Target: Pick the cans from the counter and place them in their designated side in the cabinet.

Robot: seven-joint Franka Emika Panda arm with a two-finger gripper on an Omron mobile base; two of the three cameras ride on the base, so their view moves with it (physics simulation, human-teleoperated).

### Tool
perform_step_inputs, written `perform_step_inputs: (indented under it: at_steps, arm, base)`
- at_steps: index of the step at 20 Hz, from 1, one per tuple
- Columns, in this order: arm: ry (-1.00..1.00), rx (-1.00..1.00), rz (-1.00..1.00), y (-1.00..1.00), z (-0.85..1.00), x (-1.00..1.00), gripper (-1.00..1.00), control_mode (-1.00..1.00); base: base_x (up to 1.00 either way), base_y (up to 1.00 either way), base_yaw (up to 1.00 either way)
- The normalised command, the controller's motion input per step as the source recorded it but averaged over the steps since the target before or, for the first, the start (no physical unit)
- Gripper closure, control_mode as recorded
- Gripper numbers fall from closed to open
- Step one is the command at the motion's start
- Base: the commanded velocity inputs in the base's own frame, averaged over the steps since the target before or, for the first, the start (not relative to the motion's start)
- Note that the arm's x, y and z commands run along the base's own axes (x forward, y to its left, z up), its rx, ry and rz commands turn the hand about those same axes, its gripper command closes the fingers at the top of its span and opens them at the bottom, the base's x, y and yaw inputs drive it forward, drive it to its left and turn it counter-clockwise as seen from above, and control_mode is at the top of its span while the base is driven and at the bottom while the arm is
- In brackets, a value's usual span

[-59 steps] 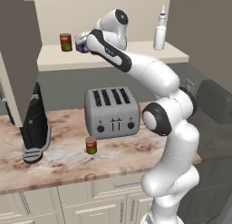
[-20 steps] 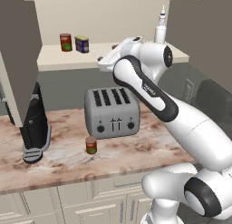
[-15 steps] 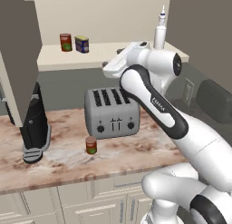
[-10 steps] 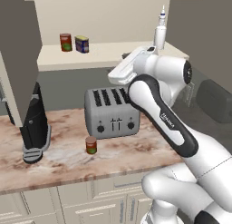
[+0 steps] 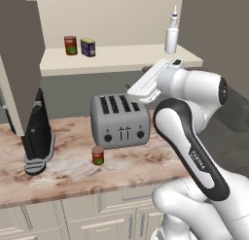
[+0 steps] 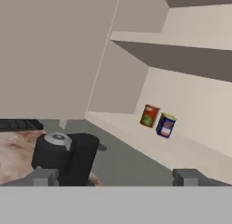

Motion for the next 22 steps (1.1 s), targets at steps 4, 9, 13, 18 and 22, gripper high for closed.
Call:
perform_step_inputs:
  at_steps: [4,9,13,18,22]
  arm:
    - [0.15,-0.01,0.0,-0.22,-0.11,-0.33,-1.0,-1.0]
    - [0.24,-0.07,0.0,-0.15,-0.3,-0.1,-1.0,-1.0]
    - [0.3,-0.09,0.0,-0.03,-0.36,0.0,-1.0,-1.0]
    - [0.23,-0.04,-0.02,0.1,-0.41,0.0,-1.0,-1.0]
    - [0.16,0.14,-0.04,0.06,-0.37,0.01,-1.0,-1.0]
  base:
    - [0.0,0.0,0.0]
    - [0.0,0.0,0.0]
    - [0.0,0.0,0.0]
    - [0.0,0.0,0.0]
    - [0.0,0.0,0.0]
